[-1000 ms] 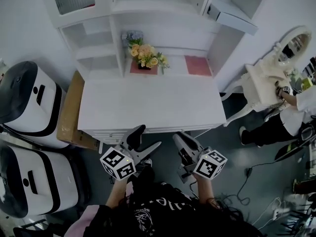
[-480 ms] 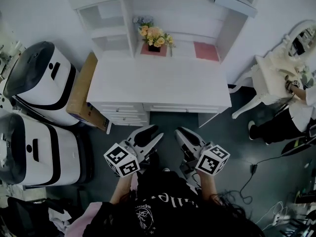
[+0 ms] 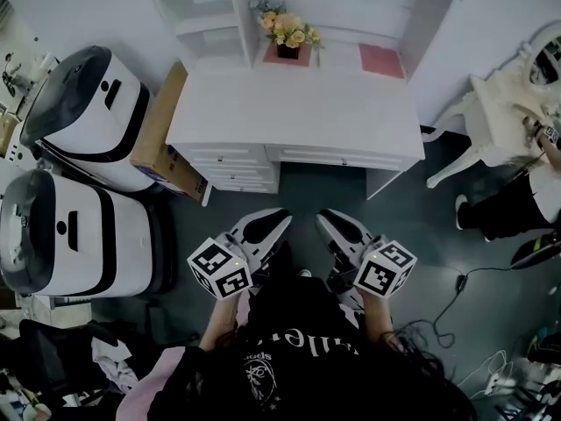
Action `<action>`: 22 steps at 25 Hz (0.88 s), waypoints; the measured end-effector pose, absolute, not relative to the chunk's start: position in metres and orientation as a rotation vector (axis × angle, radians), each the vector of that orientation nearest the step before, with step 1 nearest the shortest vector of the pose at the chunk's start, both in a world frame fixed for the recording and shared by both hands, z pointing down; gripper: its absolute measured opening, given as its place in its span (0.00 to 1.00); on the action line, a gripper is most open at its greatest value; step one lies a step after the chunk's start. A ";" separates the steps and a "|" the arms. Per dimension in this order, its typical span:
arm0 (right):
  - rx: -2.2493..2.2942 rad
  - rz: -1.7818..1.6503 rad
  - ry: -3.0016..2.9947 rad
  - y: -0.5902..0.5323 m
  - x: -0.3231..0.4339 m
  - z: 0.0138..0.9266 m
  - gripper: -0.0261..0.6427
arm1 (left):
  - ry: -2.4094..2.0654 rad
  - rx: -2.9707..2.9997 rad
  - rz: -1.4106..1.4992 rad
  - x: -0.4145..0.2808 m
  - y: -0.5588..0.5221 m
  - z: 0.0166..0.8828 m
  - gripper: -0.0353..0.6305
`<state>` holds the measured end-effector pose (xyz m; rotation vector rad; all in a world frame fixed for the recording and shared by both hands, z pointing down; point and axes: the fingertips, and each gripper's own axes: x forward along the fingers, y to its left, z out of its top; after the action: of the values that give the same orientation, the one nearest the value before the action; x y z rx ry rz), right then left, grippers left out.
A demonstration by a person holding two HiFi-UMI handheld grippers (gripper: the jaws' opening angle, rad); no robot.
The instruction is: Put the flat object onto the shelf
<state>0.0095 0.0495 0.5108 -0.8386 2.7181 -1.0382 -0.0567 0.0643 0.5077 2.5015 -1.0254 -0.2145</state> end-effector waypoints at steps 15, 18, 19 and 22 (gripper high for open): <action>-0.778 -1.036 2.757 0.066 -0.001 0.512 0.17 | -1.072 2.449 -0.178 -0.068 0.081 0.518 0.09; -0.771 -1.034 2.760 0.067 -0.003 0.514 0.17 | -1.073 2.444 -0.178 -0.069 0.081 0.519 0.09; -0.771 -1.035 2.760 0.067 -0.003 0.515 0.17 | -1.071 2.442 -0.177 -0.068 0.081 0.520 0.09; -0.773 -1.041 2.758 0.066 -0.002 0.516 0.17 | -1.061 2.440 -0.171 -0.066 0.081 0.522 0.09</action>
<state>-0.0015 0.0661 0.5161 -0.7734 2.7580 -1.0407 -0.0656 0.0806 0.5219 2.4398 -1.0612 -0.1706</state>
